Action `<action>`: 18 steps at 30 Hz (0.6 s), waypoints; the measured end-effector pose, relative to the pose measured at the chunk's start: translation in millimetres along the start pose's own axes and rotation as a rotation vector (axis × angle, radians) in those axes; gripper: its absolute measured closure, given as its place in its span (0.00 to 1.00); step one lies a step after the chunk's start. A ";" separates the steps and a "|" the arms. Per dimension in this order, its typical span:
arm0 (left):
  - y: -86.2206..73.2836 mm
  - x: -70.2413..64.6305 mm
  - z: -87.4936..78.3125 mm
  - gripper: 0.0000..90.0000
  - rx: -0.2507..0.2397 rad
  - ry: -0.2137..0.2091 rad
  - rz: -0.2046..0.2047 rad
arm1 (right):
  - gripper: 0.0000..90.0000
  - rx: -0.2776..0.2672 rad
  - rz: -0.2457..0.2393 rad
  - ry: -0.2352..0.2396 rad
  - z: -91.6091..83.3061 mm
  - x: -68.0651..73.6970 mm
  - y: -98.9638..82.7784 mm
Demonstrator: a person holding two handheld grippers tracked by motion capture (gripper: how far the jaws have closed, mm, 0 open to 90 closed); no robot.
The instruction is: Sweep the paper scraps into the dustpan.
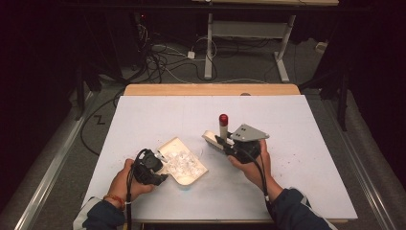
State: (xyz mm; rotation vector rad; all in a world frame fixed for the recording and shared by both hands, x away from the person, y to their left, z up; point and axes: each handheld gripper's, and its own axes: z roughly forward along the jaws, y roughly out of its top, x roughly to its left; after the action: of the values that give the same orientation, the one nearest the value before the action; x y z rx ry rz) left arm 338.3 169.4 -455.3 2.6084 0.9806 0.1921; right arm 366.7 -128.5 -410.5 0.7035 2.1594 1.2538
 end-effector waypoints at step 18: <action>-8.5 2.4 -4.3 0.71 0.014 -0.004 -0.025 | 0.79 -0.075 -0.033 0.252 5.2 55.5 21.8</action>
State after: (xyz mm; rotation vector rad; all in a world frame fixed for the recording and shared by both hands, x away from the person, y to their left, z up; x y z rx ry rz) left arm 333.8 178.1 -454.3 2.6068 1.0159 0.1745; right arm 334.1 -78.8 -403.9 0.4990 2.2984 1.4640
